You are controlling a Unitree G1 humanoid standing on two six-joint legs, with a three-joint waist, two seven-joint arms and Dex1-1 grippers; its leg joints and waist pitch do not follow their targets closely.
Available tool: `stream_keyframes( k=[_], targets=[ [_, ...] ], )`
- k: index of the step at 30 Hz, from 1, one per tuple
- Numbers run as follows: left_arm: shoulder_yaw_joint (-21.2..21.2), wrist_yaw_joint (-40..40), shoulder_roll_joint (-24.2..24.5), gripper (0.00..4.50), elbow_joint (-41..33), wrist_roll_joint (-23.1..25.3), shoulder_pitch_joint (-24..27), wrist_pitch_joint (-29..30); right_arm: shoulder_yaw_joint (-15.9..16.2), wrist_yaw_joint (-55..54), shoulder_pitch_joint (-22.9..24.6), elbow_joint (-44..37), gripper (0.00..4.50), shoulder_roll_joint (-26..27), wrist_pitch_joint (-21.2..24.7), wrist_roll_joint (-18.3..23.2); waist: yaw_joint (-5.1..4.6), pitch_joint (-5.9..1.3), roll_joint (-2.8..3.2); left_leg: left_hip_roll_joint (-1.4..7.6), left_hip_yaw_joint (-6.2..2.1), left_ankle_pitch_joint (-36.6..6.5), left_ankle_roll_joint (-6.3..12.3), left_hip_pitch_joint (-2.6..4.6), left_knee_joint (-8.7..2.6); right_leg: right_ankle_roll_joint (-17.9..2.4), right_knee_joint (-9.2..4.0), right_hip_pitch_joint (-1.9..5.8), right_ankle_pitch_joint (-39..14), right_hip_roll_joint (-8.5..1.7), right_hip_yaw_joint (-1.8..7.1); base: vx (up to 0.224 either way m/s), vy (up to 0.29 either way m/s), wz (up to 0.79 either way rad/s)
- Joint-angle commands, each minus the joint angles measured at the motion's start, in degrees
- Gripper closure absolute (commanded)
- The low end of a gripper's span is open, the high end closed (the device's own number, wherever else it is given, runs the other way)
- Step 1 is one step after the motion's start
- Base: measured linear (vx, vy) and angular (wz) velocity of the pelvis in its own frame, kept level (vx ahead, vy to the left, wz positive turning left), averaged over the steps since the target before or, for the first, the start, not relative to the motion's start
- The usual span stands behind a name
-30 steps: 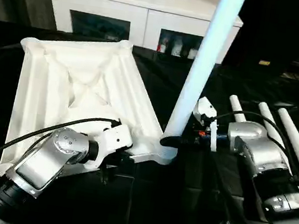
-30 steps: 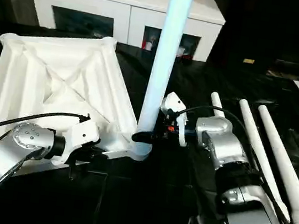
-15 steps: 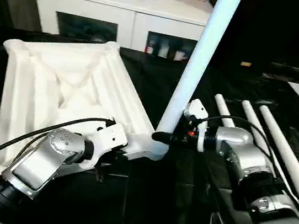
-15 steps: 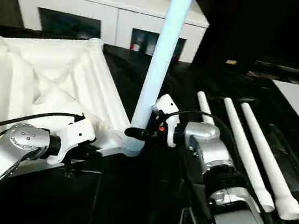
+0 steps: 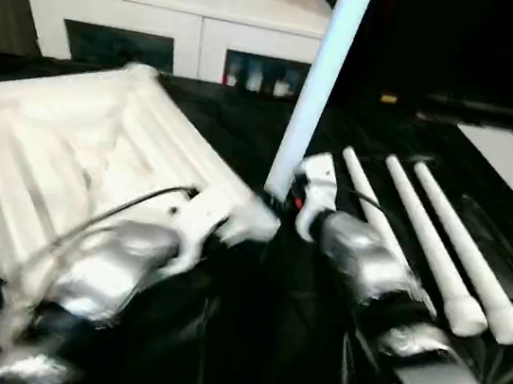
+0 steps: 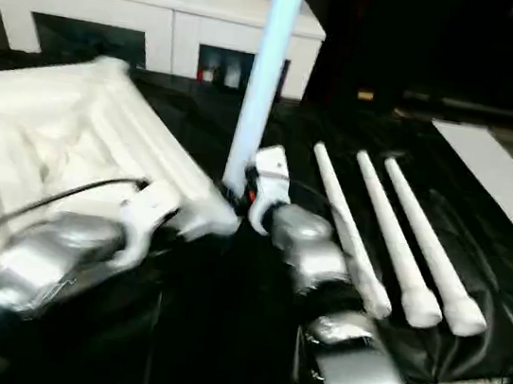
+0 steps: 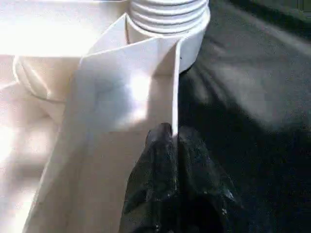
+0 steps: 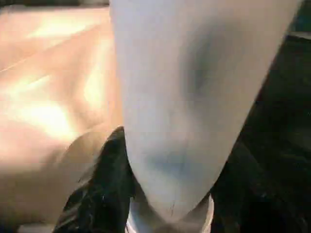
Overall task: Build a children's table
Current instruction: Insert table leg to table base
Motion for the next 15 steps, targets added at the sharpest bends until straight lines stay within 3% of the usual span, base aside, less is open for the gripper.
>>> stream_keyframes(
  k=[1, 2, 3, 4, 5, 6, 7, 8, 9, 10, 11, 12, 15],
  targets=[
    [0.14, 2.02, -3.44, 4.5, -3.64, -1.63, -1.77, 2.35, -2.52, -10.66, 1.34, 9.95, 2.65, 0.36, 4.56, -0.8, 3.25, -3.2, 0.2, 3.8, 1.89, -41.3, -5.98, -1.85, -12.27, 0.3, 2.67, 4.2, -18.87, 0.06, 3.39, -0.002, -0.104, 0.13],
    [-0.38, 3.09, -4.68, 4.5, -3.27, -0.94, -2.44, 2.9, -2.95, -12.43, 0.66, 10.86, 2.65, 1.06, 4.21, -0.55, 1.51, -1.66, -2.34, 1.01, -3.38, -17.22, -5.62, 7.49, 10.49, 0.98, -15.35, -9.29, -62.54, -11.47, 6.65, 0.145, -0.134, -0.18],
    [-0.97, 4.51, -6.0, 4.5, -2.42, -0.04, -3.25, 2.95, -3.14, -14.27, -0.03, 11.79, 2.65, 1.64, 3.61, -0.56, 1.5, -2.22, -1.48, -0.35, -5.96, -7.41, -3.03, 2.79, 9.01, 0.36, -14.42, -5.27, -64.95, -10.24, 9.19, 0.145, -0.134, -0.18],
    [-1.03, 5.05, -6.46, 4.5, -2.12, 0.17, -3.5, 2.92, -3.17, -14.74, -0.22, 12.06, 2.65, 1.8, 3.46, -0.55, 2.19, -2.79, -1.97, -0.57, -7.39, -4.83, -4.07, -4.83, 6.57, -0.85, -9.35, 4.61, -49.75, -9.57, 7.42, 0.183, -0.025, -0.45],
    [-1.06, 5.69, -6.98, 4.5, -1.78, 0.35, -3.76, 2.89, -3.21, -15.31, -0.4, 12.32, 2.65, 1.98, 3.29, -0.54, 3.65, -3.01, 0.11, 1.95, -7.61, -5.04, -5.45, -3.16, 1.77, -3.34, -7.93, 3.95, -37.42, -7.9, 6.27, 0.0, 0.0, 0.0],
    [-1.06, 6.38, -7.63, 4.5, -1.42, 0.65, -4.15, 3.26, -3.53, -16.34, -0.65, 12.64, 2.65, 2.3, 3.4, -0.64, 2.07, -4.14, 0.98, 4.66, -6.79, -7.52, -4.94, 3.35, -2.16, -7.13, -4.72, -0.41, -4.67, -1.52, 4.11, 0.0, 0.0, 0.0],
    [-0.88, 7.3, -8.54, 4.5, -1.09, 1.04, -4.6, 3.91, -3.81, -17.66, -1.03, 13.07, 2.65, 2.72, 3.19, -1.26, 1.9, -3.92, 1.2, 4.68, -6.27, -7.91, -4.07, 2.99, -2.74, -8.97, -5.02, 0.22, 0.22, -1.82, 3.98, -0.059, -0.051, 0.33],
    [-0.78, 7.84, -9.1, 4.5, -0.93, 1.3, -4.91, 4.48, -4.01, -18.5, -1.34, 13.42, 2.65, 3.06, 3.09, -1.73, 1.41, -3.55, 1.07, 4.48, -5.24, -9.37, -3.65, 1.14, -3.45, -11.36, -5.35, 1.82, 3.41, -2.49, 4.33, 0.0, 0.0, 0.0],
    [-0.69, 8.14, -9.4, 4.5, -0.86, 1.47, -5.13, 4.9, -4.18, -19.08, -1.59, 13.68, 2.65, 3.29, 3.01, -2.06, 1.69, -3.24, 1.44, 4.48, -5.08, -11.96, -4.0, 0.97, -3.96, -11.45, -5.77, 2.1, 0.93, -2.67, 4.16, 0.0, 0.0, 0.0],
    [-0.63, 8.56, -9.44, 4.5, -0.89, 1.56, -5.29, 5.39, -4.34, -19.73, -1.87, 14.11, 2.65, 3.53, 2.7, -2.5, 1.63, -2.91, 1.13, 4.39, -4.54, -19.52, -5.03, 1.73, -4.16, -10.28, -7.23, 1.57, -7.83, -2.88, 4.2, 0.0, 0.0, 0.0],
    [-0.37, 8.81, -9.21, 4.5, -0.98, 1.74, -5.29, 5.88, -4.33, -20.3, -2.33, 14.78, 2.65, 3.85, 2.17, -2.96, 1.79, -3.01, 0.81, 4.22, -4.45, -21.12, -5.78, 1.79, -4.15, -9.01, -7.75, 1.66, -12.03, -3.3, 4.53, 0.0, 0.0, 0.0],
    [-0.36, 8.81, -9.2, 4.5, -0.98, 1.74, -5.29, 5.89, -4.32, -20.3, -2.33, 14.79, 2.65, 3.85, 2.16, -2.97, 1.83, -2.91, 0.7, 4.22, -4.48, -20.61, -5.86, 1.43, -4.41, -7.58, -8.01, 1.79, -13.91, -3.4, 4.64, 0.0, 0.0, 0.0],
    [-0.16, 8.37, -7.68, 4.5, -1.61, 1.91, -4.81, 6.18, -3.91, -20.13, -2.72, 14.91, 2.65, 4.38, 1.19, -3.11, 1.92, -3.1, 0.65, 4.25, -4.35, -18.82, -5.64, 1.4, -4.6, -6.04, -8.25, 1.82, -14.53, -3.39, 4.65, 0.0, 0.0, 0.0]
  ],
)
